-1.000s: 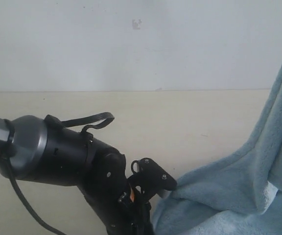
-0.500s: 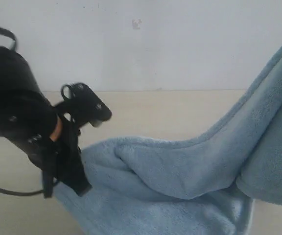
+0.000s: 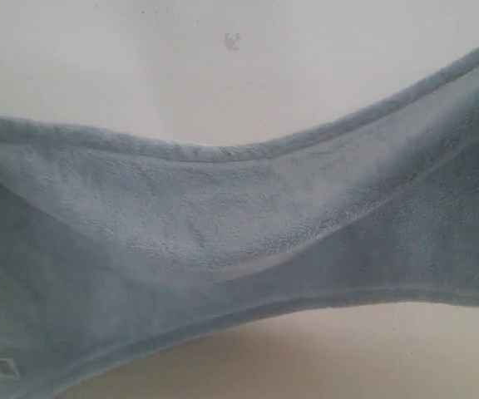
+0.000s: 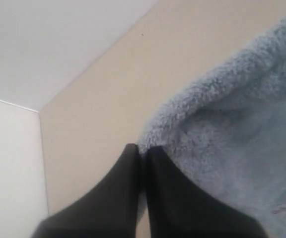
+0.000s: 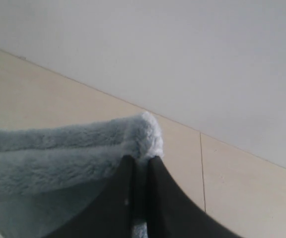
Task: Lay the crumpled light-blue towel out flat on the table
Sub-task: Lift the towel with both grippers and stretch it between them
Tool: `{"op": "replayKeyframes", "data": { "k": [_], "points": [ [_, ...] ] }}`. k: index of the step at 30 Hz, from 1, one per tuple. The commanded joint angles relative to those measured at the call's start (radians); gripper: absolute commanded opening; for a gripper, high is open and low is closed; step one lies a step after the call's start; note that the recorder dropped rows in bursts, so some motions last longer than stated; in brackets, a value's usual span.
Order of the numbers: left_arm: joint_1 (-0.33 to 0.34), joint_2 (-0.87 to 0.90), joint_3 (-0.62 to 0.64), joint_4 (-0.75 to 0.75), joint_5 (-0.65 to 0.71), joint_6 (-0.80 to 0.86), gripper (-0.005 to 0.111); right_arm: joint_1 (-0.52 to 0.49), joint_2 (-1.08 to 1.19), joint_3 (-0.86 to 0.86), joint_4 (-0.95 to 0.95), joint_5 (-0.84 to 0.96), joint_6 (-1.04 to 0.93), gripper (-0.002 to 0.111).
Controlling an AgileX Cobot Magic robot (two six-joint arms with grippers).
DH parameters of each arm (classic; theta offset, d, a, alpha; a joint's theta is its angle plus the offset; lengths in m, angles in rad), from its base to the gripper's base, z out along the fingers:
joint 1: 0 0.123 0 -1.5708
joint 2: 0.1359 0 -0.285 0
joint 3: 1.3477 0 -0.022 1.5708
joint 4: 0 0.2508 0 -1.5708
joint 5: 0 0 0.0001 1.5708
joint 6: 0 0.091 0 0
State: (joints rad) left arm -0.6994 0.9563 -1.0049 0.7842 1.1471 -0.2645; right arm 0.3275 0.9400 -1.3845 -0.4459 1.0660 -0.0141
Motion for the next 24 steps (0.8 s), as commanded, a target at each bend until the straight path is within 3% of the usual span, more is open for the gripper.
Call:
{"op": "replayKeyframes", "data": {
  "k": [1, 12, 24],
  "points": [
    [0.001, -0.166, 0.003, 0.001, 0.024, -0.004, 0.004, 0.001, -0.094, 0.0, -0.02, 0.006, 0.014, 0.0],
    [0.001, -0.429, 0.003, -0.095, 0.035, 0.102, 0.004, 0.001, -0.281, 0.0, -0.02, 0.133, 0.014, 0.0],
    [0.001, -0.442, 0.003, -0.057, 0.074, 0.102, 0.004, 0.001, -0.29, 0.0, -0.016, 0.155, 0.014, 0.0]
  ]
}}
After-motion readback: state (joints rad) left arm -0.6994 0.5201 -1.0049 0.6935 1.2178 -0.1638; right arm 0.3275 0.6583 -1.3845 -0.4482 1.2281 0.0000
